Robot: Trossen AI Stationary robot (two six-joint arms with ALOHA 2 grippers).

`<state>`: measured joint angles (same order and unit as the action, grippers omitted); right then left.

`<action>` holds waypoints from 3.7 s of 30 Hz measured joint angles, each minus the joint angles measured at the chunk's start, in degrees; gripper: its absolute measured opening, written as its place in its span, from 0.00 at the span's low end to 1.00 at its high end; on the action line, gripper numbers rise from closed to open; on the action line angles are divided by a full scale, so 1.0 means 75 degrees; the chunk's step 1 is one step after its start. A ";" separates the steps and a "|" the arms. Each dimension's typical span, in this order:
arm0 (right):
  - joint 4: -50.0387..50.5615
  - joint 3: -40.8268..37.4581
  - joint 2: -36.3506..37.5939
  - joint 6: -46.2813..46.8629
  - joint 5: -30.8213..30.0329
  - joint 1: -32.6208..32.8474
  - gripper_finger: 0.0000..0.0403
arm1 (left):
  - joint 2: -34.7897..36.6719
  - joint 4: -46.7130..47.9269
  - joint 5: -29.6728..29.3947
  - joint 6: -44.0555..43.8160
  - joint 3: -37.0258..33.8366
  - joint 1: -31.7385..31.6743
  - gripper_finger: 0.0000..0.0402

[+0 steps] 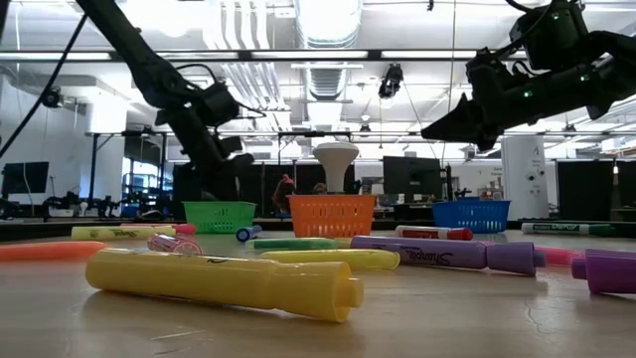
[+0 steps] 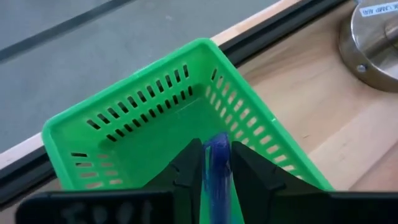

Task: Pick & Place Markers
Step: Put the left purple pen into the green bin, then put the bottom pink pen into the green bin

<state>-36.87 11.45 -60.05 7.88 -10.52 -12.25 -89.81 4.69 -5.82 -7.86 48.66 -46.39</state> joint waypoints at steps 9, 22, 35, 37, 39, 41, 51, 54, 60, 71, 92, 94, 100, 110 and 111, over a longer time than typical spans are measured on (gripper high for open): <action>0.0001 -0.0002 -0.0003 0.0018 0.0000 0.0000 0.02 | 0.1178 0.0392 0.0156 0.0043 -0.0030 0.0068 0.23; 0.0026 0.0064 -0.0005 0.0385 0.0010 -0.0003 0.02 | 0.4618 -0.3053 0.0482 -0.0323 -0.3465 0.2536 0.04; 0.2914 0.1270 -0.0006 0.1121 -0.0440 0.0532 0.06 | 0.5104 -0.5606 0.0603 -0.0015 -0.5746 0.3582 0.00; 0.3771 0.1573 -0.0006 0.1365 -0.0826 0.0891 0.10 | 0.5107 -0.5909 0.0603 0.0016 -0.5875 0.3582 0.00; 0.4615 0.1840 -0.0006 0.1628 -0.1395 0.1357 0.14 | 0.5110 -0.6155 0.0603 0.0035 -0.5982 0.3582 0.00; 0.5471 0.2073 -0.0006 0.2026 -0.2022 0.1843 0.18 | 0.5110 -0.6240 0.0615 0.0081 -0.6033 0.3582 0.00; 0.7534 0.2630 -0.0006 0.4218 -0.2835 0.3770 0.37 | 0.5110 -0.6204 0.0667 0.0101 -0.6033 0.3579 0.00; 0.7158 0.2594 -0.0132 0.4694 -0.2830 0.4325 0.42 | 0.5110 -0.6121 0.0670 0.0096 -0.6032 0.3579 0.00; 0.6374 0.2763 -0.1405 0.5828 -0.2824 0.5539 0.50 | 0.5105 -0.6061 0.0669 0.0093 -0.6030 0.3579 0.00; 0.7974 0.5040 -0.4398 0.7548 -0.1952 0.6251 0.51 | 0.5104 -0.6027 0.0667 0.0026 -0.6030 0.3579 0.00; 0.8672 0.5756 -0.5659 0.7960 -0.1189 0.5805 0.29 | 0.5093 -0.5750 0.0710 -0.0362 -0.6030 0.3579 0.07; 0.8668 0.5736 -0.5659 0.7919 -0.1196 0.5810 0.25 | 0.5093 -0.5753 0.0710 -0.0373 -0.6030 0.3579 0.08; 0.8674 0.5711 -0.5651 0.7739 -0.1186 0.5805 0.14 | 0.5093 -0.5753 0.0713 -0.0376 -0.6030 0.3579 0.09; 0.8665 0.5690 -0.5531 0.7421 -0.1080 0.5805 0.12 | 0.5093 -0.5756 0.0714 -0.0379 -0.6030 0.3579 0.09; 0.8662 0.5687 -0.5464 0.7343 -0.1059 0.5805 0.12 | 0.5093 -0.5756 0.0716 -0.0379 -0.6030 0.3579 0.09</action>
<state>28.10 54.11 -101.04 62.96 -18.46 31.29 -51.62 -38.48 -0.45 -10.70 3.44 -19.55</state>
